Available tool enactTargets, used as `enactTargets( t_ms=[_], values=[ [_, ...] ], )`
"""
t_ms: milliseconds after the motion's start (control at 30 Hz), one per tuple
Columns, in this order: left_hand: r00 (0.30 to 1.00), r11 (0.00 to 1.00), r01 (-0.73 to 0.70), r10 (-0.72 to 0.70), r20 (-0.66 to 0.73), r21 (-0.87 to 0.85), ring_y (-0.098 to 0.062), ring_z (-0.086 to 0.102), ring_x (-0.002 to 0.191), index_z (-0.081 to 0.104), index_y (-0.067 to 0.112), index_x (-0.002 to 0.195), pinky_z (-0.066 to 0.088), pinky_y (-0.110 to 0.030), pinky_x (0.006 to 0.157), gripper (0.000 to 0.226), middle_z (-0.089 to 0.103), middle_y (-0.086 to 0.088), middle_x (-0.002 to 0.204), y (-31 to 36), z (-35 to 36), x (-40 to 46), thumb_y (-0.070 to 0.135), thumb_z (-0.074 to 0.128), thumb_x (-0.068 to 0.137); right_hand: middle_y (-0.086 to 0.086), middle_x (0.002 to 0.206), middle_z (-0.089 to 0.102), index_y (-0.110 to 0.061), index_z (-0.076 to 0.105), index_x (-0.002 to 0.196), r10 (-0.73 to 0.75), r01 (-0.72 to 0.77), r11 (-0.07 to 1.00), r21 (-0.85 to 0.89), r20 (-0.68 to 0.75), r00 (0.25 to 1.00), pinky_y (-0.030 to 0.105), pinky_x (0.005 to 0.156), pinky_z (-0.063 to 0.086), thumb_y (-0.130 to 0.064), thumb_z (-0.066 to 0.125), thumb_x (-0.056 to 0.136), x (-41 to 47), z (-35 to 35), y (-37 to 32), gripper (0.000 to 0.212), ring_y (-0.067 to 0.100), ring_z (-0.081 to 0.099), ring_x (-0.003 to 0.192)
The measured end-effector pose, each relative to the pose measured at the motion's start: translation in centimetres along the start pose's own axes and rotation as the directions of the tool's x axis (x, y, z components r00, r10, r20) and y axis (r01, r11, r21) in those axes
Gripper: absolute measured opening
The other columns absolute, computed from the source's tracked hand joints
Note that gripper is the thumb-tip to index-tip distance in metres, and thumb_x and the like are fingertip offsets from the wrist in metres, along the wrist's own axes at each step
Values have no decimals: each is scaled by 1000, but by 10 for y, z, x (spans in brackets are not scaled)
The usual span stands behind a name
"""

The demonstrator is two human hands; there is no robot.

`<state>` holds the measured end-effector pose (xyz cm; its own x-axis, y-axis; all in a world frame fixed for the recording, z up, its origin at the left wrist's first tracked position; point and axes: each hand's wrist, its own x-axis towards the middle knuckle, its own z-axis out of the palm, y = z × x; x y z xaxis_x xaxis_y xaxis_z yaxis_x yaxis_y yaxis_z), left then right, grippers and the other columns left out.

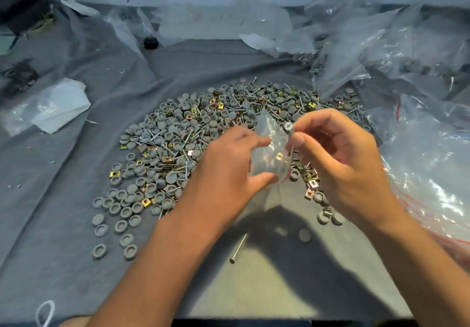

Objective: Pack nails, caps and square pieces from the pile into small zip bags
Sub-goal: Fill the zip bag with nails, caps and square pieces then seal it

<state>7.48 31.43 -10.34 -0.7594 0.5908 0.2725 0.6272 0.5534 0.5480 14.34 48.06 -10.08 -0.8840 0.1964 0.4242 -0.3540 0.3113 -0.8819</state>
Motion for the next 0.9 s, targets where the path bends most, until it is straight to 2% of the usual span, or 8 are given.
enactTargets(
  t_ms=[133, 233, 400, 600, 700, 800, 833, 900],
  values=[
    [999, 990, 43, -39, 31, -135, -1, 55, 73, 68, 26, 124, 52, -24, 82, 60, 60, 17, 106, 9, 3, -1, 42, 86, 69, -16, 92, 63, -31, 63, 99, -121, 95, 979, -182, -138, 983, 21, 74, 45, -25, 68, 93, -1, 18, 2, 10, 10, 59, 82],
    [997, 985, 75, -73, 17, -156, 2, 57, 82, 70, 27, 116, 49, -20, 81, 56, 59, 19, 97, 8, 0, 0, 48, 84, 67, -8, 99, 62, -22, 67, 101, -207, 152, 896, -417, -90, 974, 27, 81, 43, -22, 70, 93, -2, 16, 6, 8, 17, 57, 95],
    [995, 973, 93, -99, -19, -209, -2, 62, 87, 71, 31, 119, 49, -17, 79, 54, 64, 19, 108, 7, -6, 1, 43, 81, 68, -1, 113, 58, -19, 73, 98, -238, 181, 803, -568, -27, 971, 23, 96, 36, -25, 73, 92, -4, 11, 5, 8, 19, 50, 108],
    [985, 974, 105, -129, -112, -199, 6, 60, 90, 67, 32, 124, 49, -9, 82, 60, 62, 22, 112, 3, -13, 2, 49, 80, 68, -1, 104, 58, -15, 66, 98, -198, 117, 874, -471, -126, 972, 29, 85, 41, -18, 58, 88, -5, 10, 0, 13, 17, 55, 101],
    [933, 960, 112, -190, -306, -255, 3, 62, 91, 68, 30, 121, 52, -10, 76, 53, 64, 18, 113, -4, -27, 4, 43, 80, 71, -9, 97, 58, -20, 64, 99, -81, 162, 897, -411, 206, 975, 23, 79, 41, -20, 59, 88, -9, 13, -2, 12, 7, 53, 90],
    [843, 962, 99, -217, -492, -255, -4, 64, 90, 68, 27, 122, 56, -27, 80, 51, 65, 14, 114, -13, -40, 6, 40, 82, 75, -24, 105, 49, -40, 65, 111, 281, 153, 852, -501, 684, 673, 22, 90, 42, -48, 68, 90, -19, 25, 5, 23, -2, 44, 103],
    [821, 966, 97, -214, -529, -240, -4, 62, 88, 68, 26, 123, 55, -26, 79, 50, 65, 13, 113, -15, -43, 6, 40, 82, 76, -24, 105, 48, -42, 65, 113, 313, 201, 828, -523, 729, 608, 24, 91, 41, -51, 70, 88, -24, 29, 10, 27, -1, 41, 104],
    [801, 976, 102, -196, -566, -193, -3, 60, 86, 68, 24, 123, 51, -21, 78, 50, 64, 11, 112, -18, -46, 5, 40, 81, 77, -21, 104, 47, -41, 67, 109, 269, 273, 799, -536, 724, 635, 29, 90, 42, -50, 68, 90, -29, 35, 14, 21, 4, 39, 102]
  ],
)
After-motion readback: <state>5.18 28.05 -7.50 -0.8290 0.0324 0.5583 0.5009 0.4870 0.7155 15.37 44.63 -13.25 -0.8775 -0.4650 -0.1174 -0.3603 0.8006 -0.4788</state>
